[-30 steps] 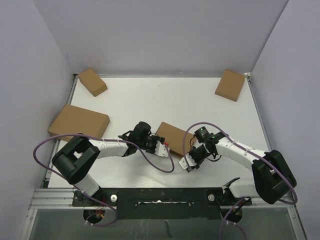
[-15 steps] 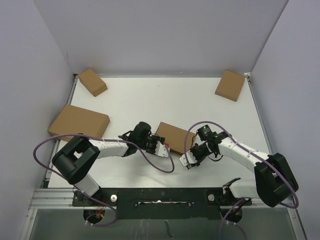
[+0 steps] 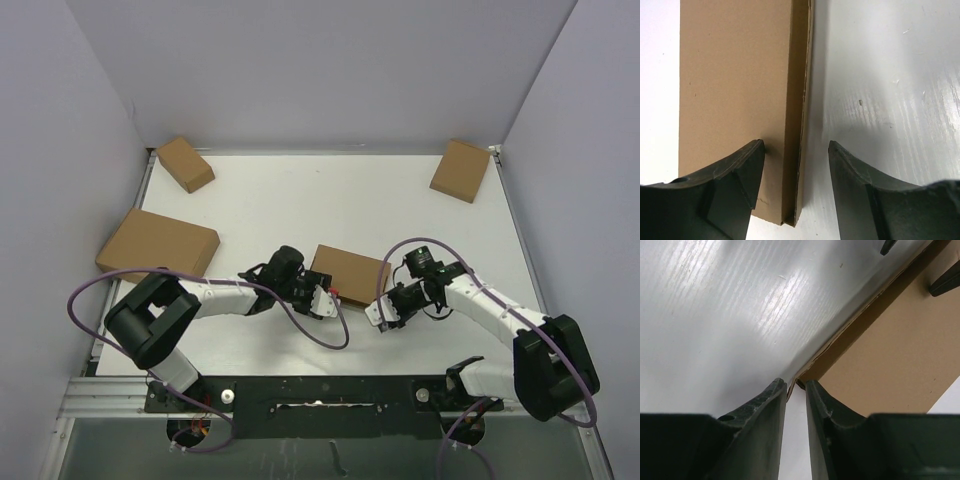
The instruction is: Fold the paper box
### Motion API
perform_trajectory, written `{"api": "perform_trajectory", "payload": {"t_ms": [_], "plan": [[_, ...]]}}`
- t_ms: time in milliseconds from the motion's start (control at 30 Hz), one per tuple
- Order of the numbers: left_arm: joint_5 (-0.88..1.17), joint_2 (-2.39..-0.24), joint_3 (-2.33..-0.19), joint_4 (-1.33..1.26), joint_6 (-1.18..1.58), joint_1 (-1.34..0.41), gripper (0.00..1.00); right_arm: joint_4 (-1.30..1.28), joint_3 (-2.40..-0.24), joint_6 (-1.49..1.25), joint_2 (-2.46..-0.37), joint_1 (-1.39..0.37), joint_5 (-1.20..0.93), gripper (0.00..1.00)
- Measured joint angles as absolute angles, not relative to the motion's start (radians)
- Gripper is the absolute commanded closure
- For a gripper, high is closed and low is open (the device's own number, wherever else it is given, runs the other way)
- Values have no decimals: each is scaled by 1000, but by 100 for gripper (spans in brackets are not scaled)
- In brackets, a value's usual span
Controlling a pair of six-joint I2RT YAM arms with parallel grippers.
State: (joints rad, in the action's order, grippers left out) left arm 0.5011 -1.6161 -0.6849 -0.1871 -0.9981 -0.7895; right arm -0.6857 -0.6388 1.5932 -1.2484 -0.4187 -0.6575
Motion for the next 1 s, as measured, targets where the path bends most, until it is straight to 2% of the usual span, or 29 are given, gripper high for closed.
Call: {"api": "perform_trajectory", "payload": {"t_ms": [367, 500, 767, 933, 1000], "plan": [[472, -1612, -669, -213, -999, -798, 47, -713, -639, 1617, -1248, -385, -678, 73], [453, -1595, -649, -221, -996, -799, 41, -714, -639, 1619, -1248, -385, -681, 73], [424, -1578, -633, -223, -978, -793, 39, -716, -639, 1619, -1248, -385, -682, 73], [410, -1550, -617, -223, -965, -773, 31, -716, -639, 1619, -1249, -385, -689, 73], [402, -1530, -606, -225, -959, -762, 31, -716, -639, 1619, -1248, -385, -690, 73]]}}
